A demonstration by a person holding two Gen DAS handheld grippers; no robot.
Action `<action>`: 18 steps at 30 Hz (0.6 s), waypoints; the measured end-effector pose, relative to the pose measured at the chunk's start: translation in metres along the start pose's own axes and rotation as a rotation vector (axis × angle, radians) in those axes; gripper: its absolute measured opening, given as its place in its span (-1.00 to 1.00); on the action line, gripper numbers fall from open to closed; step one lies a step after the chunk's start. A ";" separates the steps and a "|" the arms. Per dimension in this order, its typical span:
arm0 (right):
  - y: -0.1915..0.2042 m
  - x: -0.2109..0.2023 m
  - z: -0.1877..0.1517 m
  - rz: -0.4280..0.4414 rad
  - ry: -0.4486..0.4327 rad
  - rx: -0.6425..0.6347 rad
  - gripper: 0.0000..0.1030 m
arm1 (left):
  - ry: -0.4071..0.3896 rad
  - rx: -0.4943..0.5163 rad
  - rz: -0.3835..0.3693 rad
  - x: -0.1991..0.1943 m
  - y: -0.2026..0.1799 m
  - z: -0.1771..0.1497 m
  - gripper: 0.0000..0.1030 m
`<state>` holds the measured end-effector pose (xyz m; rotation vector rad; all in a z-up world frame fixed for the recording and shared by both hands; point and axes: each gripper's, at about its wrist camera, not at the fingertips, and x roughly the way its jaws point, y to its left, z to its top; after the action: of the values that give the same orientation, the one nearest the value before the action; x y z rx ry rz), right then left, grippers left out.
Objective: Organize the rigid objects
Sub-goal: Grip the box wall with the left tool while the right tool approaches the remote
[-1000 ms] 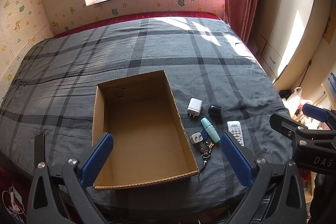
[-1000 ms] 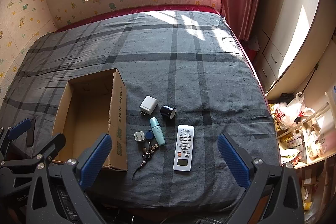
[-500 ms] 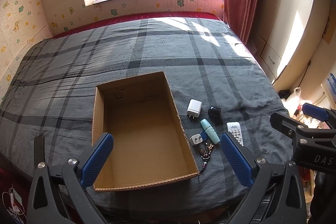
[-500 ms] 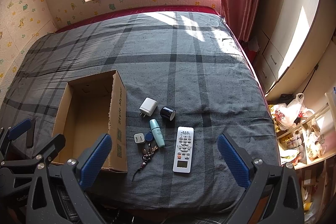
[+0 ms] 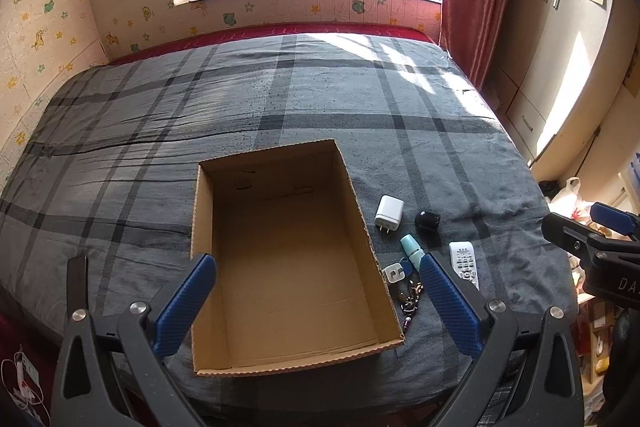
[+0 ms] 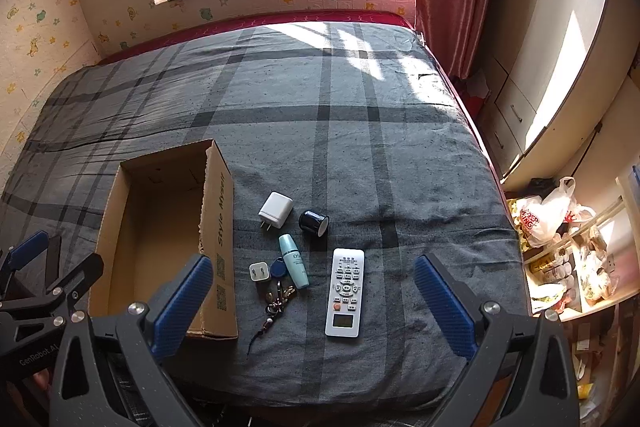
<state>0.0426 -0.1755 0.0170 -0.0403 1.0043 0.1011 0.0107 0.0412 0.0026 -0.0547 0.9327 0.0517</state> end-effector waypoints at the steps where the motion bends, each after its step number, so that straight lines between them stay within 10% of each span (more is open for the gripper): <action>1: -0.001 0.002 0.001 0.005 0.001 0.005 0.99 | -0.009 -0.007 0.012 0.001 0.005 0.001 1.00; 18: -0.019 0.048 0.001 0.003 0.053 0.041 0.99 | 0.027 -0.126 0.113 0.100 0.119 -0.032 1.00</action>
<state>0.0713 -0.1909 -0.0230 -0.0042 1.0591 0.0821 0.0365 0.1592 -0.0998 -0.1196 0.9584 0.2143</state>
